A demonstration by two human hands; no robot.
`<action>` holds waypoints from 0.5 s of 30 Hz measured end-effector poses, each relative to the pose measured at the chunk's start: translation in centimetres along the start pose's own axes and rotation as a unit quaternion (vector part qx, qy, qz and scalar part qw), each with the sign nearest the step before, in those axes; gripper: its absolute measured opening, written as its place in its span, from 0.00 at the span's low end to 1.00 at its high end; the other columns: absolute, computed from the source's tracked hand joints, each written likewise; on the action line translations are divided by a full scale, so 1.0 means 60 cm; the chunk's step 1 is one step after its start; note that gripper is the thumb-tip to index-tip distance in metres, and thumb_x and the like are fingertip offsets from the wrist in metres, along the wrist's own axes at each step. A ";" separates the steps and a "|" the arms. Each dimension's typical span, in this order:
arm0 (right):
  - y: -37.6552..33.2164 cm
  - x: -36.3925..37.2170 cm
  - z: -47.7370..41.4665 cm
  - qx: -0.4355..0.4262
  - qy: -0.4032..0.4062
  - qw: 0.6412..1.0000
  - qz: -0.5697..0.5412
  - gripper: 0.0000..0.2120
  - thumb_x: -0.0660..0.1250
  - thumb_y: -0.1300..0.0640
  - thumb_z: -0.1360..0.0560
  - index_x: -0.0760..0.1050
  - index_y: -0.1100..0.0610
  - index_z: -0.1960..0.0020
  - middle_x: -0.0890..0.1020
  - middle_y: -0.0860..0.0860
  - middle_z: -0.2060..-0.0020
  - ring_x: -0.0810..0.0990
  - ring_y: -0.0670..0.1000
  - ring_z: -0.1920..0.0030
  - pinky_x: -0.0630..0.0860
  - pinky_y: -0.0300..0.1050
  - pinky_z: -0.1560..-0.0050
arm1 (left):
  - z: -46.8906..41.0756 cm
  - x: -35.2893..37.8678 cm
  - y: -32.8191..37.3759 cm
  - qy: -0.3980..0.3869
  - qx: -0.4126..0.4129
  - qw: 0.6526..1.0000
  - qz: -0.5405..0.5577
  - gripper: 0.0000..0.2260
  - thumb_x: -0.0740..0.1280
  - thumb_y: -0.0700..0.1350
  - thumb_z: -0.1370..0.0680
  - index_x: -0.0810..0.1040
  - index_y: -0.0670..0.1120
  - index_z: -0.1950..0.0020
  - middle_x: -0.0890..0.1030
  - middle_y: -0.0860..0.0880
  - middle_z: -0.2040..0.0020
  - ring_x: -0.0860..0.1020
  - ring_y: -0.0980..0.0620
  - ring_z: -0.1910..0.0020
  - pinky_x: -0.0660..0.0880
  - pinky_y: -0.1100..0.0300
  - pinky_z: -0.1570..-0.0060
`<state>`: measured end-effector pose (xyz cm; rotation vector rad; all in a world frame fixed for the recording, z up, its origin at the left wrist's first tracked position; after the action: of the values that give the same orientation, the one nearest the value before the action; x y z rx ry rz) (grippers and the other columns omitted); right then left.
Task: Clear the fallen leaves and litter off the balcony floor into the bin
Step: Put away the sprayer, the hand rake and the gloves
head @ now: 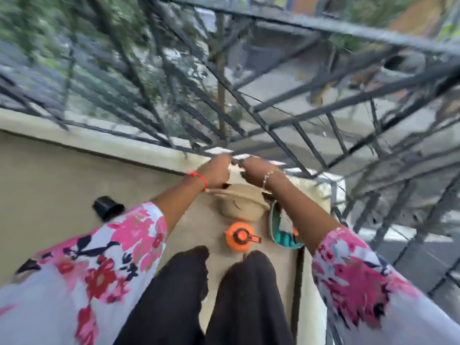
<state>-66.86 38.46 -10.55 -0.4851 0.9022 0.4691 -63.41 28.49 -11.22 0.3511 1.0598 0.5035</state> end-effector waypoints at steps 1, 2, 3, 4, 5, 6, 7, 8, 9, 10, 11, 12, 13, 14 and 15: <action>-0.028 -0.030 0.001 -0.013 0.020 1.000 0.006 0.18 0.56 0.61 0.23 0.70 0.57 0.34 0.75 0.59 0.39 0.75 0.60 0.40 0.73 0.50 0.43 | 0.032 -0.041 -0.006 0.027 -0.005 1.000 0.002 0.17 0.57 0.32 0.26 0.72 0.38 0.37 0.72 0.38 0.38 0.70 0.41 0.36 0.66 0.51 0.36; -0.054 -0.060 0.007 -0.021 0.041 0.999 0.009 0.17 0.57 0.60 0.23 0.70 0.58 0.35 0.75 0.60 0.40 0.76 0.60 0.41 0.73 0.51 0.44 | 0.060 -0.077 -0.010 0.049 -0.006 0.999 -0.003 0.17 0.57 0.31 0.26 0.73 0.37 0.37 0.71 0.37 0.38 0.70 0.41 0.36 0.65 0.52 0.36; -0.089 -0.090 0.008 -0.037 0.062 0.997 0.013 0.16 0.57 0.58 0.23 0.71 0.59 0.36 0.76 0.61 0.41 0.76 0.60 0.42 0.74 0.51 0.44 | 0.095 -0.117 -0.019 0.073 -0.019 0.997 -0.011 0.17 0.57 0.31 0.26 0.73 0.36 0.38 0.72 0.36 0.39 0.70 0.40 0.37 0.66 0.51 0.37; -0.118 -0.114 0.015 -0.052 0.069 0.996 0.014 0.15 0.57 0.58 0.23 0.71 0.61 0.38 0.76 0.61 0.42 0.77 0.61 0.42 0.73 0.51 0.46 | 0.125 -0.145 -0.026 0.093 -0.024 0.995 -0.011 0.16 0.58 0.31 0.26 0.74 0.35 0.39 0.72 0.35 0.40 0.71 0.39 0.38 0.66 0.51 0.38; -0.154 -0.133 0.024 -0.076 0.077 0.994 0.011 0.14 0.58 0.58 0.22 0.72 0.62 0.39 0.77 0.62 0.43 0.77 0.62 0.43 0.73 0.51 0.47 | 0.161 -0.170 -0.033 0.123 -0.033 0.992 -0.005 0.15 0.58 0.30 0.26 0.75 0.34 0.41 0.73 0.34 0.41 0.71 0.38 0.39 0.67 0.50 0.39; -0.184 -0.149 0.034 -0.096 0.080 0.992 0.015 0.14 0.58 0.57 0.22 0.73 0.63 0.41 0.77 0.63 0.44 0.77 0.62 0.44 0.73 0.50 0.48 | 0.192 -0.192 -0.040 0.153 -0.035 0.988 0.000 0.15 0.59 0.30 0.27 0.75 0.34 0.42 0.73 0.34 0.42 0.72 0.37 0.40 0.67 0.49 0.39; -0.210 -0.161 0.043 -0.121 0.082 0.989 0.026 0.14 0.58 0.56 0.22 0.73 0.62 0.41 0.77 0.63 0.45 0.77 0.62 0.44 0.73 0.50 0.49 | 0.221 -0.208 -0.047 0.174 -0.044 0.984 0.001 0.15 0.59 0.30 0.27 0.75 0.34 0.42 0.73 0.34 0.41 0.71 0.38 0.40 0.66 0.50 0.39; -0.239 -0.171 0.057 -0.146 0.081 0.985 0.042 0.15 0.59 0.55 0.22 0.73 0.61 0.40 0.77 0.63 0.45 0.77 0.62 0.44 0.73 0.50 0.47 | 0.254 -0.218 -0.059 0.193 -0.060 0.979 0.001 0.15 0.59 0.30 0.27 0.75 0.36 0.41 0.73 0.35 0.41 0.71 0.39 0.39 0.66 0.51 0.38; -0.262 -0.175 0.064 -0.172 0.084 0.980 0.059 0.15 0.59 0.54 0.22 0.73 0.60 0.39 0.77 0.63 0.44 0.76 0.61 0.43 0.74 0.51 0.46 | 0.280 -0.224 -0.074 0.206 -0.080 0.975 0.001 0.16 0.59 0.31 0.27 0.75 0.37 0.41 0.72 0.36 0.40 0.71 0.40 0.39 0.66 0.51 0.37; -0.286 -0.178 0.074 -0.201 0.079 0.974 0.076 0.16 0.59 0.54 0.22 0.72 0.60 0.38 0.77 0.63 0.44 0.76 0.61 0.43 0.74 0.52 0.45 | 0.310 -0.225 -0.091 0.225 -0.103 0.969 0.008 0.16 0.60 0.32 0.27 0.75 0.38 0.41 0.72 0.37 0.39 0.70 0.40 0.38 0.66 0.52 0.37; -0.305 -0.176 0.080 -0.225 0.071 0.968 0.089 0.16 0.59 0.54 0.22 0.72 0.60 0.38 0.77 0.63 0.43 0.76 0.61 0.42 0.74 0.52 0.45 | 0.335 -0.224 -0.107 0.235 -0.125 0.964 0.016 0.16 0.60 0.32 0.27 0.75 0.39 0.40 0.72 0.37 0.39 0.70 0.40 0.38 0.66 0.52 0.36; -0.321 -0.173 0.089 -0.244 0.059 0.963 0.100 0.16 0.60 0.54 0.22 0.72 0.60 0.38 0.76 0.63 0.43 0.76 0.62 0.42 0.74 0.52 0.45 | 0.357 -0.218 -0.124 0.243 -0.144 0.959 0.024 0.16 0.61 0.32 0.28 0.75 0.39 0.41 0.73 0.37 0.39 0.70 0.40 0.37 0.65 0.53 0.36; -0.337 -0.169 0.096 -0.266 0.049 0.956 0.116 0.15 0.60 0.55 0.22 0.72 0.61 0.38 0.76 0.63 0.43 0.76 0.62 0.42 0.74 0.52 0.45 | 0.381 -0.210 -0.140 0.250 -0.171 0.953 0.033 0.16 0.61 0.31 0.28 0.76 0.38 0.41 0.73 0.37 0.40 0.70 0.39 0.37 0.66 0.53 0.35; -0.349 -0.166 0.100 -0.281 0.045 0.949 0.133 0.15 0.60 0.55 0.22 0.72 0.62 0.38 0.76 0.63 0.42 0.75 0.62 0.41 0.74 0.51 0.45 | 0.400 -0.202 -0.152 0.251 -0.196 0.947 0.038 0.16 0.61 0.31 0.28 0.76 0.37 0.41 0.74 0.36 0.40 0.71 0.39 0.38 0.66 0.53 0.36; -0.363 -0.161 0.103 -0.300 0.040 0.941 0.150 0.16 0.60 0.56 0.22 0.72 0.62 0.38 0.76 0.62 0.42 0.75 0.61 0.41 0.72 0.50 0.44 | 0.420 -0.194 -0.163 0.258 -0.221 0.939 0.050 0.16 0.61 0.31 0.28 0.76 0.36 0.41 0.74 0.35 0.41 0.71 0.38 0.38 0.66 0.53 0.36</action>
<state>-55.73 22.96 5.04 -0.9318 0.9084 1.0232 -43.30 13.06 3.77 -0.1416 1.3958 0.9377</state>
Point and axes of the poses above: each hand's wrist, its own z-axis away from the middle knuckle, its own x-axis out of the palm, y = z × x, the point moved 5 cm from there along -z, towards the middle knuckle
